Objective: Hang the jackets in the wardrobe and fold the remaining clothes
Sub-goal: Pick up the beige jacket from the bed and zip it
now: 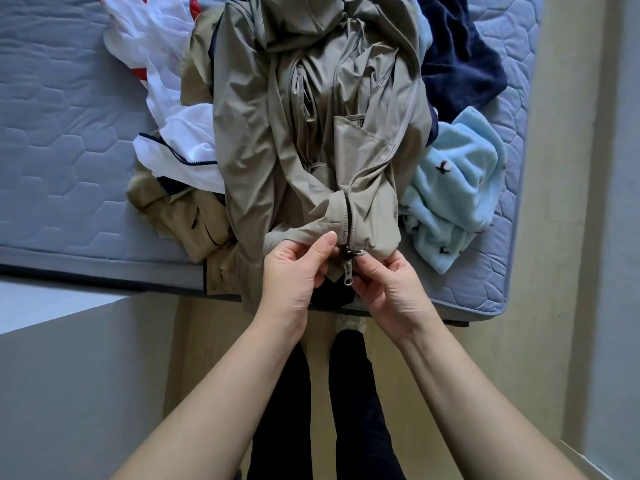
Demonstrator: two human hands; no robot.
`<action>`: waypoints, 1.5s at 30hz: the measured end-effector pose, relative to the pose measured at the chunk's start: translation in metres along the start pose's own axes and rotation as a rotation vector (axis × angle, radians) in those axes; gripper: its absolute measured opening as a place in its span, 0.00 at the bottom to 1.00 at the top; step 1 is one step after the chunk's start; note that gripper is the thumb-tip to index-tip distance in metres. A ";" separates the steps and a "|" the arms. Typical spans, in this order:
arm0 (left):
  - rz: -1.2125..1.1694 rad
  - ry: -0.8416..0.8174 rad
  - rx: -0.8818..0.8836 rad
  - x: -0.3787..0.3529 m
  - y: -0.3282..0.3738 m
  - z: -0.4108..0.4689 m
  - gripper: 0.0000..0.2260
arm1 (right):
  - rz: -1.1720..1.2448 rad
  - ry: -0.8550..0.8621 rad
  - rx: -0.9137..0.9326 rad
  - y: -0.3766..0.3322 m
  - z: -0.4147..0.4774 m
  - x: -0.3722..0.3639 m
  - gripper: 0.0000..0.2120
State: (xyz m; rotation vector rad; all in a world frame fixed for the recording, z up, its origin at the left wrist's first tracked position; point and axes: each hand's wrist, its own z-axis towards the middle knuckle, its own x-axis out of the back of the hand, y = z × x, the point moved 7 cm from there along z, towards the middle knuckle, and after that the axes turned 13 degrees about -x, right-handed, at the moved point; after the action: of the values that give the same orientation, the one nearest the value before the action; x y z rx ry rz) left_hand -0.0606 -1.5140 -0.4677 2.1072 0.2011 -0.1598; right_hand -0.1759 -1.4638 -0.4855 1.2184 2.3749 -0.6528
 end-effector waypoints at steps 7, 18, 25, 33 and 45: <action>-0.095 -0.051 -0.120 -0.016 0.017 -0.002 0.06 | 0.107 -0.043 0.057 0.000 -0.003 -0.006 0.11; 0.055 -0.062 -0.198 -0.012 0.020 0.000 0.07 | 0.188 0.034 0.066 0.002 -0.003 -0.008 0.08; 0.150 -0.043 -0.254 -0.010 0.025 0.006 0.07 | 0.297 0.057 0.049 0.009 -0.001 -0.011 0.10; 0.074 0.040 -0.218 -0.009 0.022 0.007 0.06 | 0.347 0.088 0.087 0.011 -0.002 -0.017 0.10; -0.002 0.125 -0.180 -0.008 0.016 0.001 0.04 | 0.378 0.066 0.100 0.012 0.002 -0.021 0.09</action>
State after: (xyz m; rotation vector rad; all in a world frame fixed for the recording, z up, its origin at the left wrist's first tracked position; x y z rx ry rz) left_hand -0.0648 -1.5238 -0.4534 1.9393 0.2820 -0.0103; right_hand -0.1539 -1.4728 -0.4788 1.6977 2.0958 -0.6187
